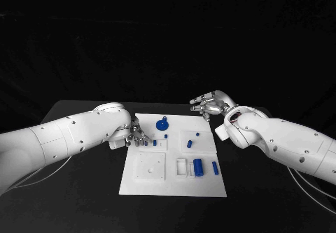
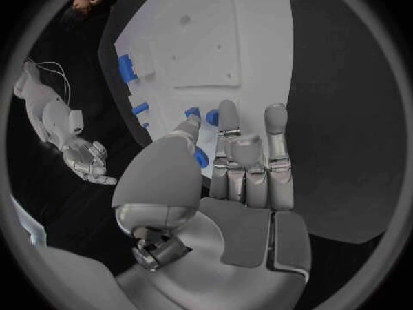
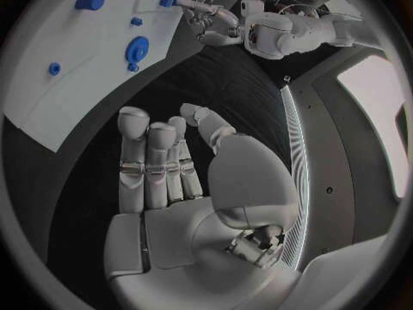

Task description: Assemble the parts on the task board

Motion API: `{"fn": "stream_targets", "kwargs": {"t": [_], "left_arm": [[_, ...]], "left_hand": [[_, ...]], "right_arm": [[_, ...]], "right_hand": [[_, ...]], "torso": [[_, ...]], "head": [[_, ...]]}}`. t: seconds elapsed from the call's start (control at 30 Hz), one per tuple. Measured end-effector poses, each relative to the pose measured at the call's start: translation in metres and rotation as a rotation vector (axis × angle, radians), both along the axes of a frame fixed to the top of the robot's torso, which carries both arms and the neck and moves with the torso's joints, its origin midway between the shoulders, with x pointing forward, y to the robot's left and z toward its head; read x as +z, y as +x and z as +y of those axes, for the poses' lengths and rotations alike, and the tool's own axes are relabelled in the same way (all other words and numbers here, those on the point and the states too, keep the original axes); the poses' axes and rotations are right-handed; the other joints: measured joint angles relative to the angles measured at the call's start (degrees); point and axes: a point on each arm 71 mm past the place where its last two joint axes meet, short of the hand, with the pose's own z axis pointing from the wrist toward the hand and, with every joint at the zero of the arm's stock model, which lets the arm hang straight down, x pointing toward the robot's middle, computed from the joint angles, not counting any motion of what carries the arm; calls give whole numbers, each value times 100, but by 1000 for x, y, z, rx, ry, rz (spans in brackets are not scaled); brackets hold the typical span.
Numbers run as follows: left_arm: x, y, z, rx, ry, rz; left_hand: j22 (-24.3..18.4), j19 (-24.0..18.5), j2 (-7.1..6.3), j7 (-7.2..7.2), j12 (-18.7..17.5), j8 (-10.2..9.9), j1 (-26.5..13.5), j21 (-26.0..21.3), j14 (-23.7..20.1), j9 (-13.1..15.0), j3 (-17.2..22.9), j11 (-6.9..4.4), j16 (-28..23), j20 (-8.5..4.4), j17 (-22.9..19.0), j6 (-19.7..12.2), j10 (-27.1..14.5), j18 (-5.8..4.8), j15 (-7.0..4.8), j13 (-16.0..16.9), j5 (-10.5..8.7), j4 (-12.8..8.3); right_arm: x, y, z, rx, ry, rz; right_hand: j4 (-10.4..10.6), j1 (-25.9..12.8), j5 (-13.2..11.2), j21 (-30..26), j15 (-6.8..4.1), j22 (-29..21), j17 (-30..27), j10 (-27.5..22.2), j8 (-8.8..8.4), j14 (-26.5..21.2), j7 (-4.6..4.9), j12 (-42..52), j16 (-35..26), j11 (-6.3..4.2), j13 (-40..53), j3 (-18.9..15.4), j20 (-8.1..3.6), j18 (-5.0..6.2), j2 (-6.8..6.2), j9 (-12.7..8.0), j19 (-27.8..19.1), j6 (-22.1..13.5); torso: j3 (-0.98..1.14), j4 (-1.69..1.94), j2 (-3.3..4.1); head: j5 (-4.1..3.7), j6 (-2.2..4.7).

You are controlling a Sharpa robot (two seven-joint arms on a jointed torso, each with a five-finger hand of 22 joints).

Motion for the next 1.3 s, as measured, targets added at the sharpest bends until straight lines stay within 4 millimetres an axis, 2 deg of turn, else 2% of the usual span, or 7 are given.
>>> {"fn": "stream_targets", "kwargs": {"t": [0.17,0.53,0.67,0.83,1.1,1.2,1.3], "left_arm": [[0,2,-1,2,2,-3],[1,2,-5,-3,4,-2],[0,2,-5,-6,6,2],[1,2,-4,-9,8,6],[1,2,-4,-12,10,11],[1,2,-4,-13,10,13],[0,2,-3,-12,11,13]], "left_hand": [[0,0,45,0,0,0,46,-22,0,0,-18,0,0,0,-10,0,0,0,0,8,0,-92],[-1,0,297,-1,-46,0,251,-22,-21,-35,-120,0,-26,0,-56,-41,0,0,21,32,121,-403],[-1,0,338,-1,-74,0,389,-22,-21,-50,-134,0,-49,0,-69,-41,0,0,21,32,210,-509],[-1,0,341,-21,-112,0,479,-22,-42,-65,-135,0,-49,0,-81,-62,0,0,-1,32,474,-590],[-2,0,344,-21,-112,0,482,-22,-42,-80,-167,0,-49,0,-81,-62,0,0,-1,39,474,-589],[-2,0,282,-21,-112,0,465,-22,-42,-98,-192,0,-49,0,-82,-62,0,0,-1,51,463,-516],[-2,-1,194,-21,-112,0,378,-22,-42,-98,-206,0,-72,0,-97,-62,0,0,-1,58,179,-403]], "right_arm": [[0,0,0,0,0,0],[0,0,1,3,1,0],[0,0,1,3,1,0],[0,-1,1,3,1,0],[0,-1,1,3,1,0],[0,-1,1,3,1,0],[0,0,1,3,1,0]], "right_hand": [[0,0,0,0,0,0,0,0,0,0,0,0,0,0,0,0,0,0,0,0,0,0],[15,0,0,0,0,0,0,0,0,0,0,0,0,0,0,15,0,0,0,0,0,0],[15,0,0,0,0,0,0,0,0,0,0,0,0,0,0,15,0,0,0,0,0,0],[15,0,0,0,0,0,0,0,0,0,0,0,0,0,0,16,0,0,0,0,0,0],[15,0,0,0,0,0,0,0,0,0,0,0,0,0,0,15,0,0,0,0,0,0],[15,0,0,0,0,0,0,0,0,0,0,0,0,0,0,15,0,0,0,0,0,0],[15,0,0,0,0,0,0,0,0,0,0,0,0,0,0,15,0,0,0,0,0,0]], "torso": [[0,-2,1],[4,-2,-3],[4,-2,-3],[4,0,-6],[1,2,-5],[-3,3,-4],[-3,4,-4]], "head": [[0,6],[-3,7],[-12,1],[-22,-7],[-31,-11],[-31,-12],[-31,-13]]}}
